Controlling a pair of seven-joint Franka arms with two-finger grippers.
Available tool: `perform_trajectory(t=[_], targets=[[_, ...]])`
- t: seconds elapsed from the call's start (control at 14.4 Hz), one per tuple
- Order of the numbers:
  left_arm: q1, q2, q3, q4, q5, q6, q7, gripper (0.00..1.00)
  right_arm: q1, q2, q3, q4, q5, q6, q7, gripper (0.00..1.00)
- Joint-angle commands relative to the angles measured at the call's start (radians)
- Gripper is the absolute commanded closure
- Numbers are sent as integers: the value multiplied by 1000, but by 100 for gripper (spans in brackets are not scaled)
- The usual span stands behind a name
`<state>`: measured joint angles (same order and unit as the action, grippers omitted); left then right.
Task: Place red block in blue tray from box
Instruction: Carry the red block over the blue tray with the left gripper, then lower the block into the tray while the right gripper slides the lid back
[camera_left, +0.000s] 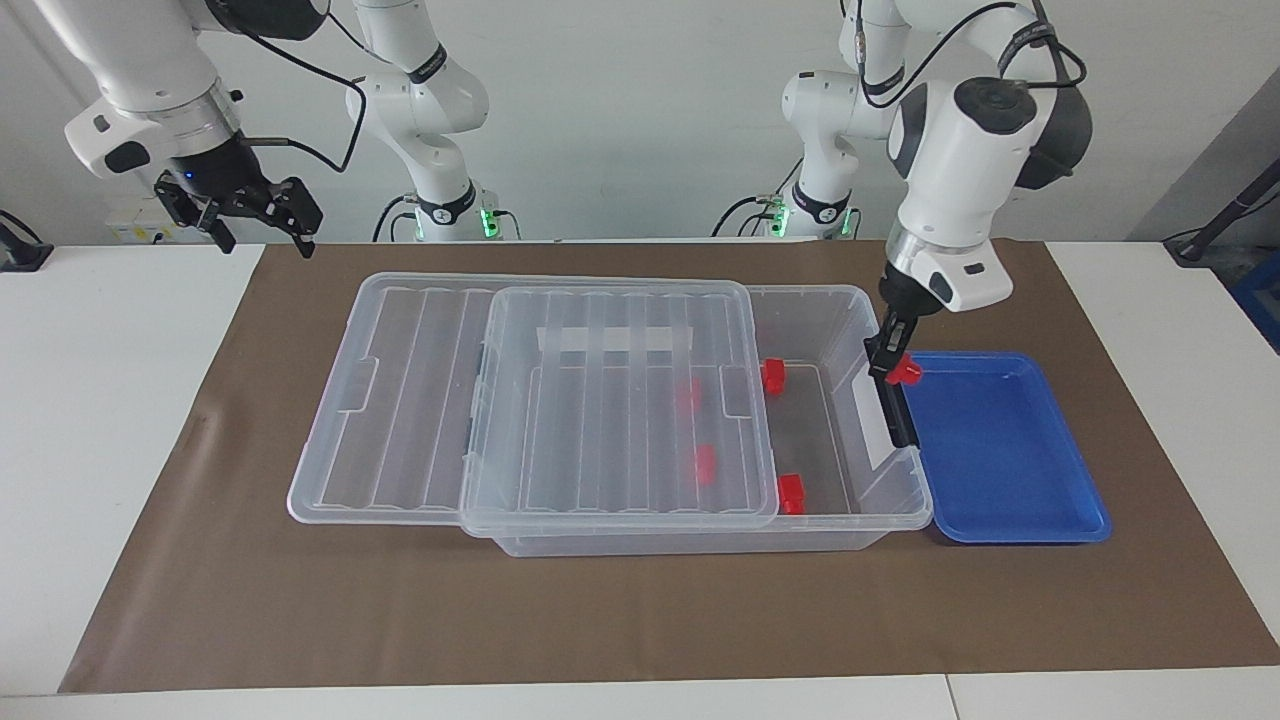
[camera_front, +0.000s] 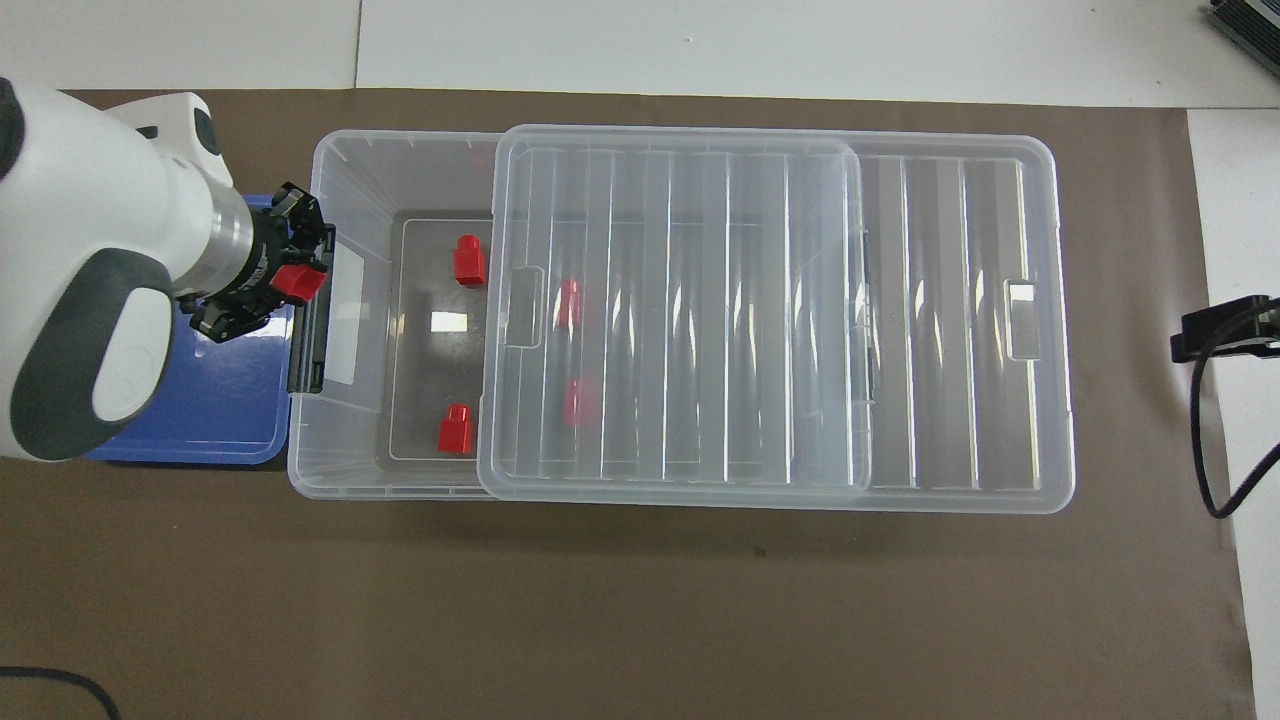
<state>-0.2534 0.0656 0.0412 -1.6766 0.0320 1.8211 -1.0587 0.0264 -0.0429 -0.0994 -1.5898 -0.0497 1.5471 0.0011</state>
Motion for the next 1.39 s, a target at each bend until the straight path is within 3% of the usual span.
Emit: perform_trajectory(t=[0.0,0.07,0.28,0.42,0.63,0.97,1.32], targets=[[110,-27,-3,58,-11,-153,437,100,-43,-38,9,-142,8,161,-65,87],[144,-29,-7,58,-3,-166,600,100,-54,-38,10,-189,10,227,-85,100],[259,-44,-7,37,3,-174,982,100,-65,10,9,-252,10,388,-215,100],[331,-79,-7,-65,2,-76,1155,100,-82,59,10,-254,16,447,-294,100],[367,-92,-6,-224,0,101,1235,100,-102,95,10,-281,105,494,-319,100],[376,-4,-6,-411,-1,459,1250,100,-95,133,10,-331,206,582,-331,100],[387,92,-6,-425,-3,570,1246,100,-62,144,17,-331,221,605,-305,100]])
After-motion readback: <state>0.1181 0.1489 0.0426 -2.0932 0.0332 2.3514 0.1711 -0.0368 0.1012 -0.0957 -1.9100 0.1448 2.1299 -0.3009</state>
